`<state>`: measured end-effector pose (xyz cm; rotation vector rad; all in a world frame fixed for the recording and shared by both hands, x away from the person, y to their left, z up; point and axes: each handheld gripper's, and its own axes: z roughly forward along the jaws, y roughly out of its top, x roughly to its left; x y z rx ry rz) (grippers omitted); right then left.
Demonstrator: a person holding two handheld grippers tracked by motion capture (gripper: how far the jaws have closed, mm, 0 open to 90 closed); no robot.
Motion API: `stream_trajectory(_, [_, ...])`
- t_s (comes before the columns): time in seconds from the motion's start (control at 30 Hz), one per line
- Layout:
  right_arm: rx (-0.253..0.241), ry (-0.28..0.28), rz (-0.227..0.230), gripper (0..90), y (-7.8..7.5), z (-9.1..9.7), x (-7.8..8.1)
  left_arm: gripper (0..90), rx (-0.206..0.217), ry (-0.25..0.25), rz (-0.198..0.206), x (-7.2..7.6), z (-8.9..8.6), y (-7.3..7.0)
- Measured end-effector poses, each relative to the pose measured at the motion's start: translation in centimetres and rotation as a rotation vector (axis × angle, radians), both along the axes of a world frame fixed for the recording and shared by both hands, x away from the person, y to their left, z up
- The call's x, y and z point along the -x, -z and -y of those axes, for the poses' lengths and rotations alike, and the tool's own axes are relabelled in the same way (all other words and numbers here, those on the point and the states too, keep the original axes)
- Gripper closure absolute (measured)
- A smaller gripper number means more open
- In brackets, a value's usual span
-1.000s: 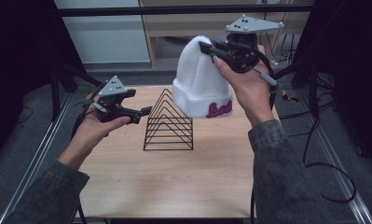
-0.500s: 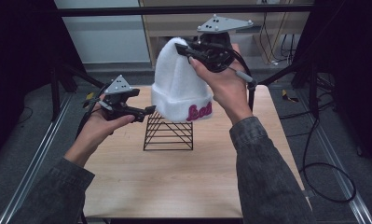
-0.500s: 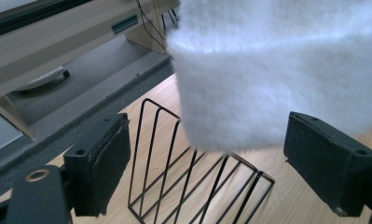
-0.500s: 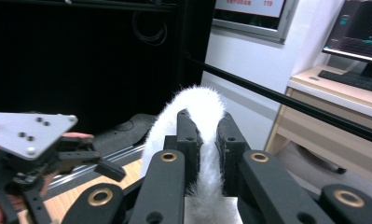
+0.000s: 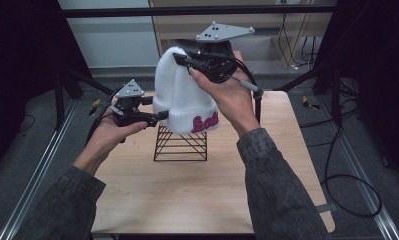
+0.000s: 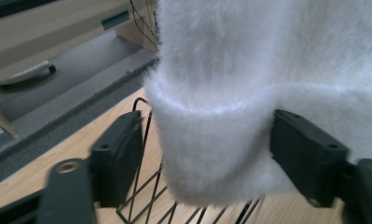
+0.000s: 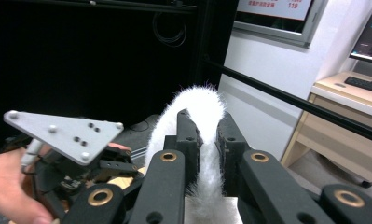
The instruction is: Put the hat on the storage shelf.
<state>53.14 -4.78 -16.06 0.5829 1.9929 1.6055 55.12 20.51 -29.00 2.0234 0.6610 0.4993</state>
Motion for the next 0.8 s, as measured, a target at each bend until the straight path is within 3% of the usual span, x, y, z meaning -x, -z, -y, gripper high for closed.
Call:
stream_trajectory(0.1, [0.007,-0.001,0.000,82.9,0.2,0.2,0.0,63.4,-0.013,-0.007,0.008,0.1,0.1,0.0])
stream_trajectory(0.17, [0.003,0.007,-0.002,82.9,0.2,0.5,-0.1,71.4,-0.015,-0.005,0.008,0.2,0.2,-0.1])
stream_trajectory(0.27, [-0.005,0.018,-0.004,82.9,0.3,1.1,-0.2,73.5,-0.024,-0.023,0.037,0.6,0.2,-0.4])
stream_trajectory(0.53, [-0.004,0.086,-0.017,82.9,0.6,2.5,-1.4,74.1,0.015,-0.040,0.066,1.9,-0.3,-1.2])
stream_trajectory(0.7, [-0.009,0.114,-0.039,82.9,1.3,2.8,-2.5,74.5,0.028,-0.056,0.058,2.4,-0.5,-1.2])
stream_trajectory(0.8, [-0.002,0.127,-0.048,82.9,1.9,2.7,-3.2,74.9,0.016,-0.066,0.068,2.6,-0.7,-1.1])
